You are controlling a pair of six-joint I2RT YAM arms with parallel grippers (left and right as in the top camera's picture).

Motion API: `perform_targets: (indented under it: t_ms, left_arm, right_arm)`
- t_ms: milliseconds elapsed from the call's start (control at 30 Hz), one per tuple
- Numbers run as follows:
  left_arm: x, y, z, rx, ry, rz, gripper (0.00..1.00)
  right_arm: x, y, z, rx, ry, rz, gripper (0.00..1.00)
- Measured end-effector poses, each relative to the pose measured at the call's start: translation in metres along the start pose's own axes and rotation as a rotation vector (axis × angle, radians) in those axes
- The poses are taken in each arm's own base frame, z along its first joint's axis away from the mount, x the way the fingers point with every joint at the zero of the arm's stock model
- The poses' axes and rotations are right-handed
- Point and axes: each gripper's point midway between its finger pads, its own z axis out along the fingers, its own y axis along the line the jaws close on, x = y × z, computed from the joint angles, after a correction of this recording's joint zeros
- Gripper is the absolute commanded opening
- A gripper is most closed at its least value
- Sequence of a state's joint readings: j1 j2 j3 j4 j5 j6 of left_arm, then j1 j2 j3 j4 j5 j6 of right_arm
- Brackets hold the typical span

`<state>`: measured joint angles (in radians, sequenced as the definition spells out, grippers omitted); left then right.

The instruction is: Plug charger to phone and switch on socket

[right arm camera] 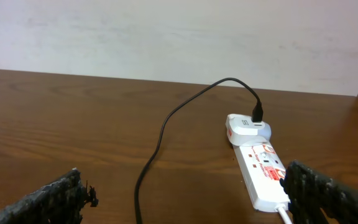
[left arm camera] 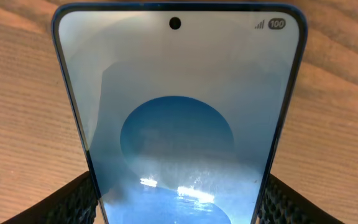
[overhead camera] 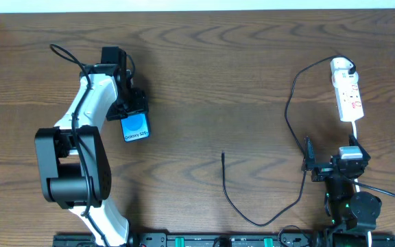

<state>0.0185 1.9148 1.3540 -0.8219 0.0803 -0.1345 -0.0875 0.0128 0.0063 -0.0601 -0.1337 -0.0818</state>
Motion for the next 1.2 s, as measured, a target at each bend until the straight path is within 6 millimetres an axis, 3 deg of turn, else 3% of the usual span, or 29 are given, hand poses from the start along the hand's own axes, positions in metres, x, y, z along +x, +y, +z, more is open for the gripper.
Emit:
perform_targets:
  t_ms: [200,600,967,1200]
  left_arm:
    - [0.005,-0.009,0.000,0.055,0.023,-0.001,0.07]
    - [0.015,-0.072,-0.017,0.425,0.118,-0.129,0.08]
    - [0.024,-0.125,-0.056,0.776,0.319,-0.368,0.07]
    - [0.029,-0.150,-0.093,0.984,0.512,-0.507,0.07]
  right_arm:
    - [0.000,0.000,0.000,0.000,0.000,0.000,0.99]
    - [0.000,0.000,0.000,0.000,0.000,0.000,0.99]
    - [0.000,0.000,0.000,0.000,0.000,0.000,0.99]
    - [0.000,0.000,0.000,0.000,0.000,0.000,0.99]
